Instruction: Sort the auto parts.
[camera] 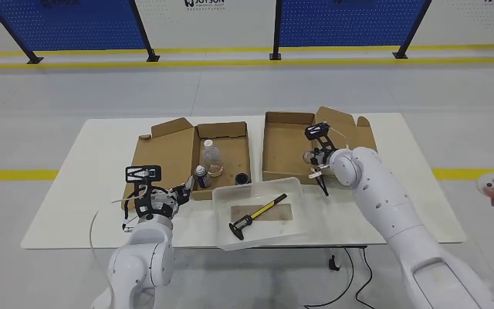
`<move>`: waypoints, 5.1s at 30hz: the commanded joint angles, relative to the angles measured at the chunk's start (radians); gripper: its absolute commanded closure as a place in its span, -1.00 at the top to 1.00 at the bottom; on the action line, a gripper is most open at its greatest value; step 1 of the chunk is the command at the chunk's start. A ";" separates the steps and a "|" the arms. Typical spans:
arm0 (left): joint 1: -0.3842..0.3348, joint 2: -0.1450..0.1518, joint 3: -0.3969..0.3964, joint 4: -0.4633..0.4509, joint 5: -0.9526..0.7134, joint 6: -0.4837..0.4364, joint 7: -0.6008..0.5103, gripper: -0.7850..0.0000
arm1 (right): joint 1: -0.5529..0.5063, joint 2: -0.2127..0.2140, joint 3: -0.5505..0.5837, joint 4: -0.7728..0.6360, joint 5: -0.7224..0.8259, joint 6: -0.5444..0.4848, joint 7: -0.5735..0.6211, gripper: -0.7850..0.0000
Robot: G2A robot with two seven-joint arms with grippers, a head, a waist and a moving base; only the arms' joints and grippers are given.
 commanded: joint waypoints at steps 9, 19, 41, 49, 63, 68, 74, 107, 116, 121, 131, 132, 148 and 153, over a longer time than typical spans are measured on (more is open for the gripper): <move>0.000 0.000 0.000 0.000 0.000 0.000 0.000 1.00 | 0.048 -0.034 -0.035 0.114 0.014 -0.025 -0.011 -1.00; 0.000 0.000 0.000 0.000 0.000 0.000 0.000 1.00 | 0.081 -0.058 -0.064 0.156 -0.010 -0.047 0.006 -0.62; 0.000 0.000 0.000 0.000 0.000 0.000 0.000 1.00 | -0.048 -0.007 0.013 -0.264 -0.177 -0.151 0.003 -0.15; 0.000 0.000 0.000 0.000 0.000 0.000 0.000 1.00 | -0.230 0.054 0.128 -0.678 -0.269 -0.257 0.139 -0.08; 0.000 0.000 0.000 0.000 0.000 0.000 0.000 1.00 | -0.332 0.067 0.053 -0.806 -0.199 -0.486 0.308 -0.01; 0.009 -0.002 -0.022 0.010 -0.005 0.004 0.043 1.00 | -0.275 0.049 -0.028 -0.712 -0.140 -0.540 0.350 0.04; 0.017 -0.006 -0.057 0.007 0.002 0.030 0.067 1.00 | -0.171 0.015 -0.146 -0.621 -0.067 -0.564 0.447 0.19; 0.019 -0.008 -0.089 0.009 -0.002 0.038 0.072 1.00 | 0.169 -0.194 -0.679 -0.172 0.045 -0.710 0.301 -0.05; 0.019 -0.008 -0.089 0.009 -0.002 0.038 0.072 1.00 | 0.187 -0.235 -0.720 -0.099 0.002 -0.754 0.257 -0.16; 0.019 -0.008 -0.089 0.009 -0.002 0.038 0.072 1.00 | 0.189 -0.259 -0.720 -0.062 -0.040 -0.770 0.241 -0.15; 0.019 -0.008 -0.089 0.009 -0.002 0.038 0.072 1.00 | 0.197 -0.311 -0.720 0.020 -0.089 -0.804 0.207 -0.17; 0.019 -0.008 -0.089 0.009 -0.002 0.038 0.072 1.00 | 0.197 -0.317 -0.720 0.031 -0.093 -0.809 0.203 -0.17; 0.019 -0.008 -0.089 0.009 -0.002 0.038 0.072 1.00 | 0.209 -0.402 -0.720 0.189 -0.135 -0.862 0.150 -0.31; 0.019 -0.008 -0.089 0.009 -0.002 0.038 0.072 1.00 | 0.219 -0.420 -0.719 0.230 -0.132 -0.859 0.153 -0.56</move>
